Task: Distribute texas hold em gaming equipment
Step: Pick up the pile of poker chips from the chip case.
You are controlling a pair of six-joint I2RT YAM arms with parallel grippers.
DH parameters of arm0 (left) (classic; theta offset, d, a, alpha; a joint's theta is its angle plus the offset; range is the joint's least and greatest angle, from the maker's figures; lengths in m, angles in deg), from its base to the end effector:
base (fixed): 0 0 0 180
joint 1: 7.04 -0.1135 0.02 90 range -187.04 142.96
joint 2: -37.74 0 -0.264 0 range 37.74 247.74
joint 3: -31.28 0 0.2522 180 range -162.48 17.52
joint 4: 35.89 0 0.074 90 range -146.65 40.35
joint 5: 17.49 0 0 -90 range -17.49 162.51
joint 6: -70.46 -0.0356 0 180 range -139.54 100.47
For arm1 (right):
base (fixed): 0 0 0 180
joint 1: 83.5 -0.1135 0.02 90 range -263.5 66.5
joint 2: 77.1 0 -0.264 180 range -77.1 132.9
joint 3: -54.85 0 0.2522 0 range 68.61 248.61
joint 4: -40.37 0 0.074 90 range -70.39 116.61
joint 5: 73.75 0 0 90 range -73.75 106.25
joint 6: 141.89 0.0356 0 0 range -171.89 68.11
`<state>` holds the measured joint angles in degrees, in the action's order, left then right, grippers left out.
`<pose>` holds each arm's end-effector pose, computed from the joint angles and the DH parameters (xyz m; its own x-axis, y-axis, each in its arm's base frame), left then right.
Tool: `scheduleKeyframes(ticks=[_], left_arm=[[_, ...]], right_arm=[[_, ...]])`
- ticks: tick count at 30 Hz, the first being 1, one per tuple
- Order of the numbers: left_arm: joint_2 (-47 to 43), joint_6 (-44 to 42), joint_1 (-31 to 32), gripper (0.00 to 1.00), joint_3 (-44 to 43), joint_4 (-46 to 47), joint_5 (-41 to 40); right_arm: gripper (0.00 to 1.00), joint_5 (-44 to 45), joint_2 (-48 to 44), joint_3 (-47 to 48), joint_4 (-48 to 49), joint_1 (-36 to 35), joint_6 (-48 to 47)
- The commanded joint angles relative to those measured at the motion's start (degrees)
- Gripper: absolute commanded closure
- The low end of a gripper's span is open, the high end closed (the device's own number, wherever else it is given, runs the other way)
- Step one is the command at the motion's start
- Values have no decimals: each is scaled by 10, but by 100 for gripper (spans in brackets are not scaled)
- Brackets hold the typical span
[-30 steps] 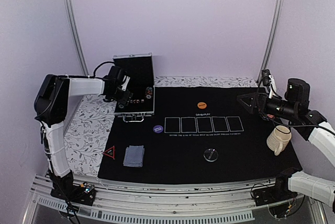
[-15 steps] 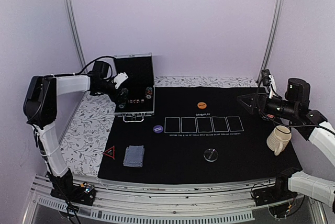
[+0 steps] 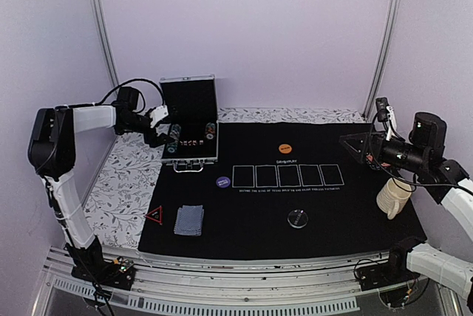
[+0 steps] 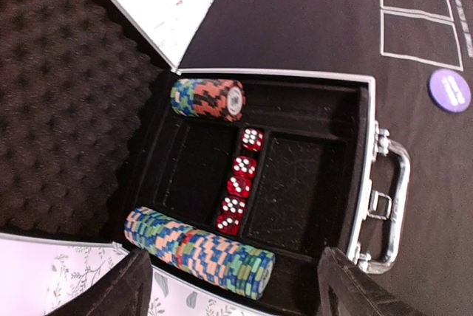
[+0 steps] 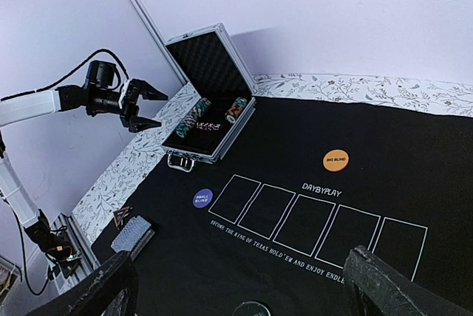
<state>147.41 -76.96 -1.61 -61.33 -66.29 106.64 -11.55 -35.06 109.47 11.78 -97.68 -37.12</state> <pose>0.4161 -0.0596 0.2119 -0.0108 0.7017 -0.7124 0.8636 0.3657 0.3471 0.1622 0.0581 0.3161 -0.4246 0.1253 -0.8967 -0.5616 0.7403 0.3694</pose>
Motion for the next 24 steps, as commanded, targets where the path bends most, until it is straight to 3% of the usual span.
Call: scheduleKeyframes(ticks=[1, 24], left_arm=[[11, -59, -7, 21, 2, -43, 12], [11, -93, -11, 25, 17, -35, -24]], right_arm=[[1, 8, -10, -8, -11, 2, -9], [1, -2, 20, -4, -14, 2, -18]])
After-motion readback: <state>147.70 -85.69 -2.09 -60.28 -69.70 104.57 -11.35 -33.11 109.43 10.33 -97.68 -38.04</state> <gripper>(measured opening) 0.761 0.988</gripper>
